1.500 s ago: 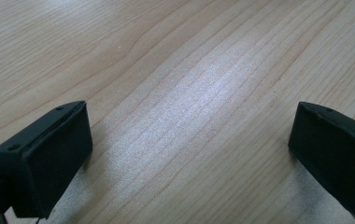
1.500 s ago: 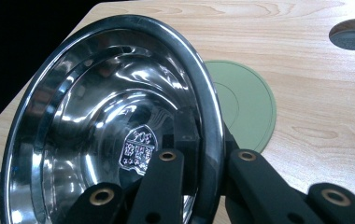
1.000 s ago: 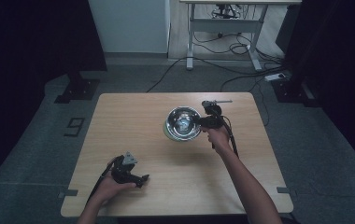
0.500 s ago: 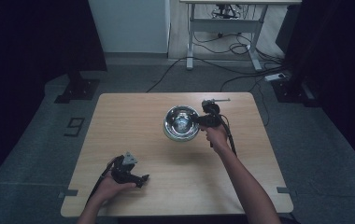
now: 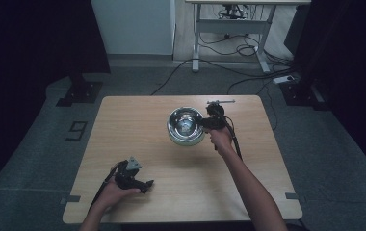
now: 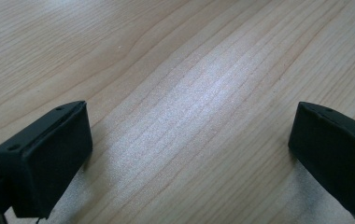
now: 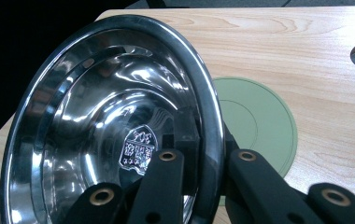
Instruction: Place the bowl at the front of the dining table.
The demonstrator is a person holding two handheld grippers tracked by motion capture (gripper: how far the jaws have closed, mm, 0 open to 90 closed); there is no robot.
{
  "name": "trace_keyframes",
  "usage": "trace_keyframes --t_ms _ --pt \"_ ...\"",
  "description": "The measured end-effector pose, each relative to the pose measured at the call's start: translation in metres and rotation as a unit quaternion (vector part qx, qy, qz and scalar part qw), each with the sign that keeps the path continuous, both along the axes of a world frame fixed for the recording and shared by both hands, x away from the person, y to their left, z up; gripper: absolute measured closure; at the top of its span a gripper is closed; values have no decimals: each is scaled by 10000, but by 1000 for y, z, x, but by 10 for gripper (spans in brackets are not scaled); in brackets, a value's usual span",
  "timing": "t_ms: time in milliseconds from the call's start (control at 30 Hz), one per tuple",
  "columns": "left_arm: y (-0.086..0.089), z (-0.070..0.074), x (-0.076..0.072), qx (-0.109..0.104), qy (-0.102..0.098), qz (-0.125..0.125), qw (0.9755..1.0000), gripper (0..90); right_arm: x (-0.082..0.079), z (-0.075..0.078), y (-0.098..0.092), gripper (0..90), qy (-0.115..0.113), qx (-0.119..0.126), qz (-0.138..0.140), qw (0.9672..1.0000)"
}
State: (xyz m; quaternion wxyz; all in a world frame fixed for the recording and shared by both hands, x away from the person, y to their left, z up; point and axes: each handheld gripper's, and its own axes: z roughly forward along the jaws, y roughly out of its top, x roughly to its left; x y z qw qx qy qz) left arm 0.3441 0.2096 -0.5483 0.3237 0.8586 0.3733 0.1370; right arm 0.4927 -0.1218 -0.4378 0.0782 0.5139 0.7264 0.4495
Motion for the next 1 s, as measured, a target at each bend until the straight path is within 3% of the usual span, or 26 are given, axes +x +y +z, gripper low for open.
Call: trace_keyframes --t_ms 400,1000 --pt "0 0 0 -3 -1 0 10000 0 10 -2 2 870 45 -41 -82 9999" --pt "0 0 0 -14 -2 0 10000 0 22 -20 7 870 212 -112 -167 9996"
